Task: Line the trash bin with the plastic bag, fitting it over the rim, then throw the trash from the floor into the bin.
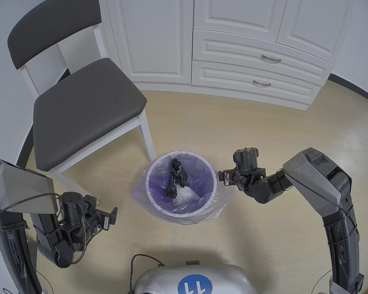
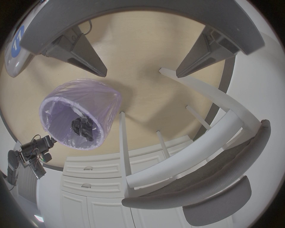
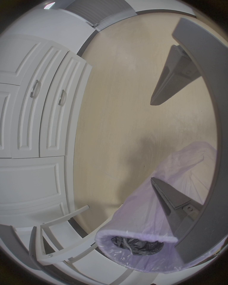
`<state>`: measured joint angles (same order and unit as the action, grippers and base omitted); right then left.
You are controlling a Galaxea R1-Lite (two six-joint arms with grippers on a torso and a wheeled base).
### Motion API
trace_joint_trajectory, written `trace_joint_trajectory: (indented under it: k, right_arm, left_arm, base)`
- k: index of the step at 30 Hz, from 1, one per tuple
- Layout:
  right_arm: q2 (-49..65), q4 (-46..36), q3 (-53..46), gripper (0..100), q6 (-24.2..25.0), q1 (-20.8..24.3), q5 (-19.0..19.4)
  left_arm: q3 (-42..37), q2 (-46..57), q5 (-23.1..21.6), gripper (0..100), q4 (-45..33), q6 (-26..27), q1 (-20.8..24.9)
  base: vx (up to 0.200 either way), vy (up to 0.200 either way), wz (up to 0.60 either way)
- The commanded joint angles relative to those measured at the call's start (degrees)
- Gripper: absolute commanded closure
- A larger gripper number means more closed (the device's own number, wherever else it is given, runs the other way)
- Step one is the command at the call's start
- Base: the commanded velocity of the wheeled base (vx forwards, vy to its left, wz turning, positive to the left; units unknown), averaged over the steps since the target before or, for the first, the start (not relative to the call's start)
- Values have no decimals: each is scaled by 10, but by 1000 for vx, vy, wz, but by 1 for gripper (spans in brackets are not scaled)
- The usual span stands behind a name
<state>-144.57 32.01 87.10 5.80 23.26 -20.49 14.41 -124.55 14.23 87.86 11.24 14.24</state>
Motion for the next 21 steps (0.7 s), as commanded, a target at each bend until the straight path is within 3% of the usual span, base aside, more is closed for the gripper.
trace_joint_trajectory:
  k: [1,8,16,21]
  right_arm:
    - [-34,-1,23,0,7,-2,1]
    - [20,-2,-4,0,17,-16,4]
    - [265,5,-188,0,16,-60,7]
    - [401,12,-325,0,19,-77,30]
  left_arm:
    - [-2,-9,0,0,0,-2,-3]
    - [-42,50,-2,0,1,-5,9]
    - [-141,227,-20,0,0,-46,60]
    - [-144,327,-21,0,-1,-83,73]
  base:
    - [0,0,0]
    - [0,0,0]
    - [0,0,0]
    - [0,0,0]
